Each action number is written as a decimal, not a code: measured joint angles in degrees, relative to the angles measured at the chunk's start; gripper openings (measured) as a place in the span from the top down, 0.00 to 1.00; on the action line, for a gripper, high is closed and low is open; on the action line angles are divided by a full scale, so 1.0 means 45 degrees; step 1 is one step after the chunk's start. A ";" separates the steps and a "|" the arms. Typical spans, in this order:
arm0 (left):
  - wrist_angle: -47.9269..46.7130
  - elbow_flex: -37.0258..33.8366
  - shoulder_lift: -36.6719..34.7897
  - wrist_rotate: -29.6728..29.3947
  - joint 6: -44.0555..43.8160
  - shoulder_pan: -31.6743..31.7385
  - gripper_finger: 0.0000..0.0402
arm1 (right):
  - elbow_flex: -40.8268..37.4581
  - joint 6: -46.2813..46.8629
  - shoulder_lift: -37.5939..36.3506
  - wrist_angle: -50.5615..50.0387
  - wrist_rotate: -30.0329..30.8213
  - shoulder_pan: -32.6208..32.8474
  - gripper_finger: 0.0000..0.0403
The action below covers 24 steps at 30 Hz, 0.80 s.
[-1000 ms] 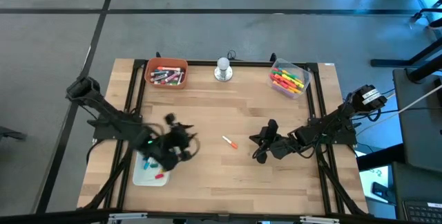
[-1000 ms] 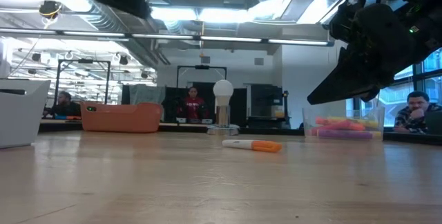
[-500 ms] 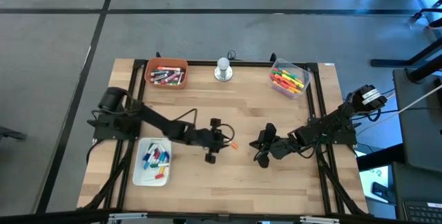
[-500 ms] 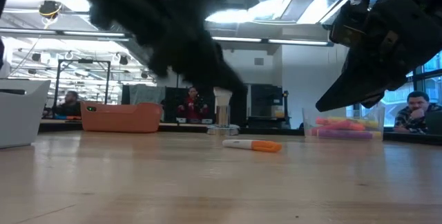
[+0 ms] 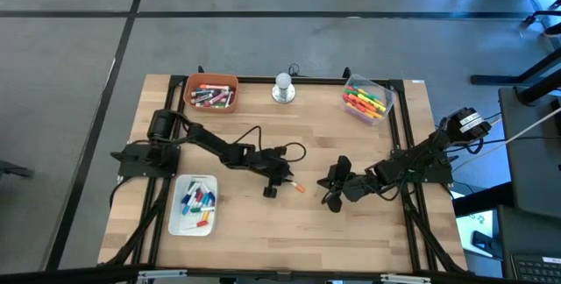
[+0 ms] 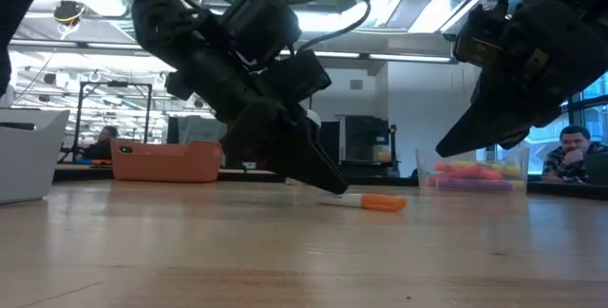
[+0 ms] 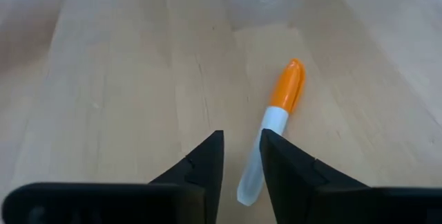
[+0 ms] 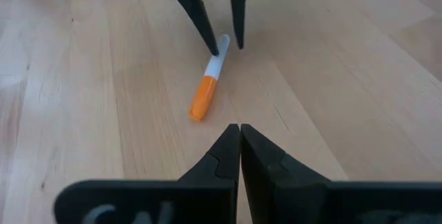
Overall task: Pick & Place Markers
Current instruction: Put the small orange highlighter pen into the white bin
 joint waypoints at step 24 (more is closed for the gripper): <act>0.1139 -0.0063 -0.0027 -0.1093 -0.1460 0.0049 0.61 | 0.0000 0.0097 0.0002 -0.0027 -0.0007 0.0000 0.96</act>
